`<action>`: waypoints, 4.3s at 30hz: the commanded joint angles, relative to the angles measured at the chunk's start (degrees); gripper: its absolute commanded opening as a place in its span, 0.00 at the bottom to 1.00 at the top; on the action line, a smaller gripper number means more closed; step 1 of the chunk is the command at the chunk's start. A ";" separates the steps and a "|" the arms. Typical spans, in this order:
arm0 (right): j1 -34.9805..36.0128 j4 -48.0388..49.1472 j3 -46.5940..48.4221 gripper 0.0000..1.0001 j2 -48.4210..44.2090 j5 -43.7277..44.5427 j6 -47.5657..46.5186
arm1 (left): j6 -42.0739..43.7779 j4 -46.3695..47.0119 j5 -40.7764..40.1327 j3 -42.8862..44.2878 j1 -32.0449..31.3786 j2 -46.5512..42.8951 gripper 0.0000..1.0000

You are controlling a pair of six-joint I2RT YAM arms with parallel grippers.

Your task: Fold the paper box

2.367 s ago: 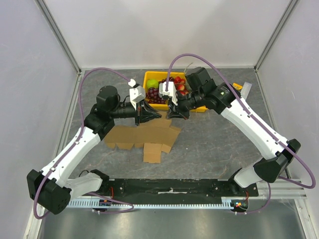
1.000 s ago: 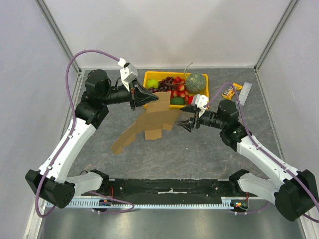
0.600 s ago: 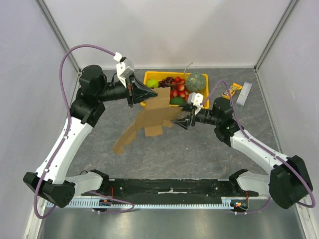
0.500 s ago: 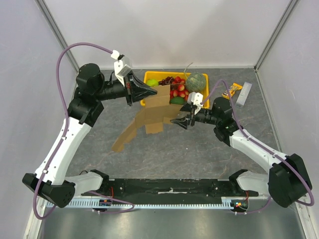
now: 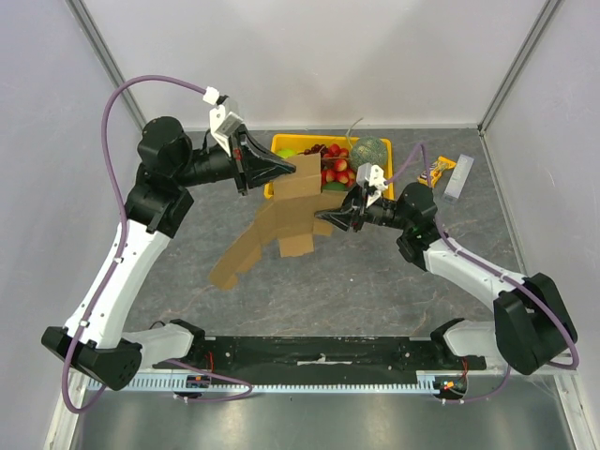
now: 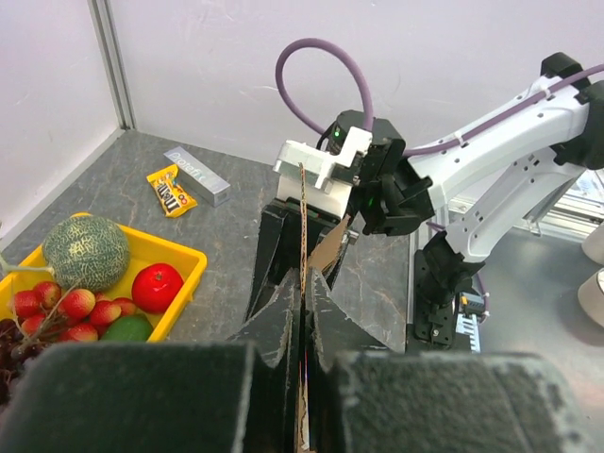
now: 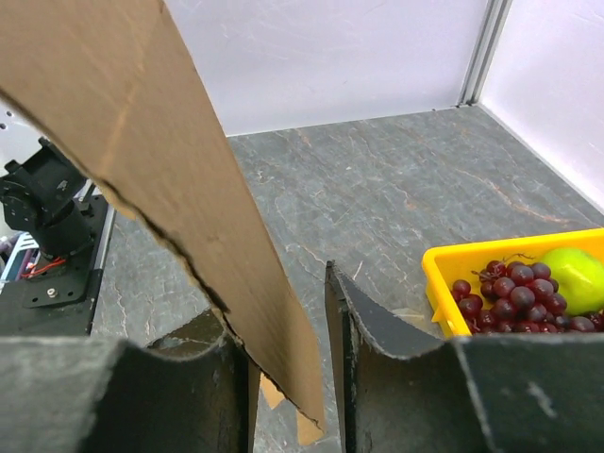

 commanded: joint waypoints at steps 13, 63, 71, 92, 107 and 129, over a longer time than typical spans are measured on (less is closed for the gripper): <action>-0.08 12.82 -2.23 0.28 1.39 -1.55 7.71 | -8.38 7.97 -3.76 0.74 1.80 -1.67 0.02; -0.08 -90.90 31.25 0.00 18.08 41.16 -13.20 | -17.26 28.97 -40.06 -53.93 5.05 -12.75 0.08; 2.63 -81.24 27.48 0.00 15.19 50.73 -12.59 | -17.96 30.55 -43.40 -54.02 5.05 -6.95 0.18; 9.76 -71.73 17.45 0.02 13.16 46.10 -19.26 | -20.43 37.59 -31.02 -52.35 5.14 -5.89 0.40; 14.59 -72.17 19.74 0.08 18.00 40.03 -21.46 | -20.77 43.56 -26.01 -54.37 4.53 -0.98 0.37; 14.68 -61.36 12.53 0.27 15.10 40.20 -18.92 | -20.25 44.36 -26.09 -55.69 2.68 1.14 0.35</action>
